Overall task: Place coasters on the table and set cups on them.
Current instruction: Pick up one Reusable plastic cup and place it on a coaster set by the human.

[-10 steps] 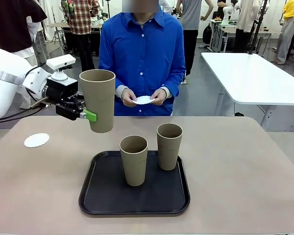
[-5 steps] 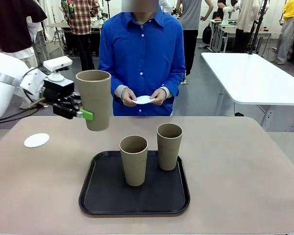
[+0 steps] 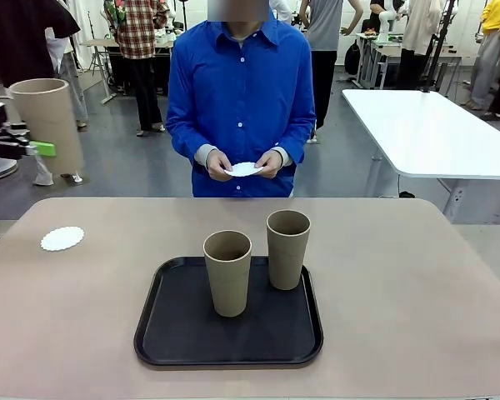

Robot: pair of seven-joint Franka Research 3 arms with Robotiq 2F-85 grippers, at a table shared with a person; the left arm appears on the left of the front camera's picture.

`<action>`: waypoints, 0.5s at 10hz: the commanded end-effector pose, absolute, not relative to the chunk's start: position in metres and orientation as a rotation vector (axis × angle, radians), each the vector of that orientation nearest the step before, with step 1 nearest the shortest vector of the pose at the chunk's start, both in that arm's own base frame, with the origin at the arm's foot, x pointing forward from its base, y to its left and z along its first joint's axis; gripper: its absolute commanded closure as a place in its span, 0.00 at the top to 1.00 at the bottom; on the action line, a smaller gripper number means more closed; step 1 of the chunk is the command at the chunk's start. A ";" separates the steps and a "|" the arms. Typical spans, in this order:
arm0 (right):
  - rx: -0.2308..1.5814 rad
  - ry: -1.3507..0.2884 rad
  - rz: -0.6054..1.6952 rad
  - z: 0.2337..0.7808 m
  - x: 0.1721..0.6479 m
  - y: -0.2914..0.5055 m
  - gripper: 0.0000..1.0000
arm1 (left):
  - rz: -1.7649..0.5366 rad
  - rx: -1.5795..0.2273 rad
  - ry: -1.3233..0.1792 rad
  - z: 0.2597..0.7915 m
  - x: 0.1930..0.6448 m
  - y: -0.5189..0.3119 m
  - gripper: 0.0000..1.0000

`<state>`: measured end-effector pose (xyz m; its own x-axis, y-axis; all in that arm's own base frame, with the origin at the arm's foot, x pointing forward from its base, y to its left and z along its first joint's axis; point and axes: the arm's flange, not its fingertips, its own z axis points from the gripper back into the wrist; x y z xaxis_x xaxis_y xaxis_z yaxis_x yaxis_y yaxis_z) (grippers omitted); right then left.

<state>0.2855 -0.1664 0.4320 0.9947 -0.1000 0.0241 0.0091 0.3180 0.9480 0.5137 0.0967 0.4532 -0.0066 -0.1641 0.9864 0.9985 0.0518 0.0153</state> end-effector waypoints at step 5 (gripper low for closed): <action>1.255 -0.086 -0.068 0.432 0.284 -0.166 1.00 | -1.073 -0.997 -1.213 0.395 0.499 0.180 0.83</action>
